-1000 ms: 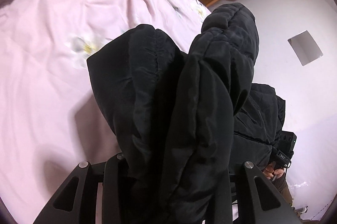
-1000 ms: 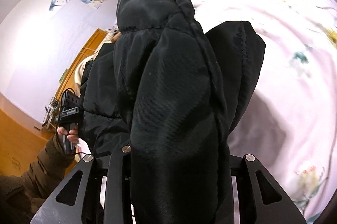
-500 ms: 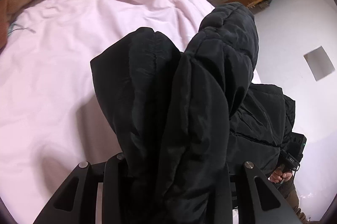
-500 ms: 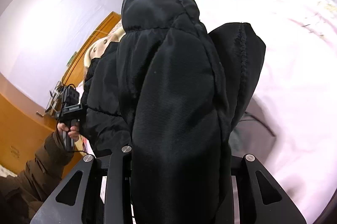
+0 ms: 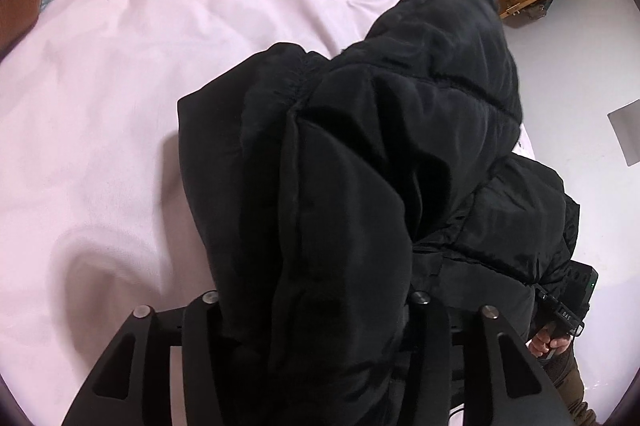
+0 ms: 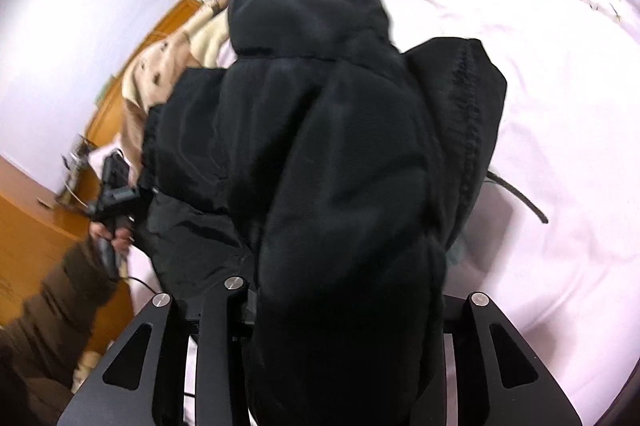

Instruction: Fold large clothes

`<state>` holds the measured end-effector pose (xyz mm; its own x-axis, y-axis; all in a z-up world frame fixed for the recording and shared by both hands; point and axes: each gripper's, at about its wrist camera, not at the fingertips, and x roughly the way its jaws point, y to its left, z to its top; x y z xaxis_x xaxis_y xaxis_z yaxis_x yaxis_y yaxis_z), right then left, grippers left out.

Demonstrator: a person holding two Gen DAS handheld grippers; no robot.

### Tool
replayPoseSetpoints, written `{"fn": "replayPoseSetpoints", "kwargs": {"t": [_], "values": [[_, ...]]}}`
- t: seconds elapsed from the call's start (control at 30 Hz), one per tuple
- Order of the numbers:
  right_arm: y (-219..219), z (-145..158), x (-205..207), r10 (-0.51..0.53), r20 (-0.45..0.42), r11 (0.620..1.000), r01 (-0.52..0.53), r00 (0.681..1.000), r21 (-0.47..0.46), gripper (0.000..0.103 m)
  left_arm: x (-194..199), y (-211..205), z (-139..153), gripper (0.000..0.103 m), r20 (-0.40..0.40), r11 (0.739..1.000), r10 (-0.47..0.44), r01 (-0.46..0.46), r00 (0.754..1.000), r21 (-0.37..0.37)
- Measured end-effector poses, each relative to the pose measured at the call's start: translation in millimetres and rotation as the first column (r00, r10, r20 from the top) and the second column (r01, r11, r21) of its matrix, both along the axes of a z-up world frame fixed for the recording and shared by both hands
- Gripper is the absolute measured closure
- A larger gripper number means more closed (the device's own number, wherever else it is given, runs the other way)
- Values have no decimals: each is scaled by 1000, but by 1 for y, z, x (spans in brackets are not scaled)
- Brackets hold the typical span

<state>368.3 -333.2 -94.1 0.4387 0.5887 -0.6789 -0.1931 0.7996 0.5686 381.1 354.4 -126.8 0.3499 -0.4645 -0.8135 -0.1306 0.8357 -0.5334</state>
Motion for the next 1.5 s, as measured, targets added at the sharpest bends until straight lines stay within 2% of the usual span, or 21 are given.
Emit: {"fn": "replayPoseSetpoints", "kwargs": {"t": [0.1,0.27,0.33,0.4,0.67,0.97,1.17,1.27,1.4,1.5], "values": [[-6,-7,3,-14,-15,1000,14,1000,-11,59,-2,-2,-3,43,-5,1000,-5,5,1000,20],[10,-6,4,-18,-24,999,17,1000,-51,54,-6,-10,-1,31,-8,997,-13,14,1000,74],[39,0,5,-24,-28,998,22,999,-66,51,-8,-12,-1,28,-15,996,0,2,1000,87],[47,12,7,-29,-33,996,26,999,-80,49,-10,-15,2,27,-18,996,8,-6,1000,94],[56,10,9,-58,-65,992,50,996,-114,45,-17,-38,18,25,-35,988,46,-40,998,152],[65,8,11,-109,-97,979,90,989,-183,40,-16,-85,43,24,-50,960,92,-75,995,271],[80,24,10,-172,-101,934,130,980,-332,31,-23,-118,66,22,-39,908,112,-86,993,410],[87,33,5,-216,-90,903,165,972,-396,26,-32,-123,80,22,-32,891,150,-121,988,437],[105,48,-7,-215,-34,849,169,976,-501,26,-49,-128,106,22,20,862,155,-145,988,486],[108,56,-15,-249,-7,834,210,969,-510,25,-64,-131,130,22,70,857,188,-199,980,476]]}}
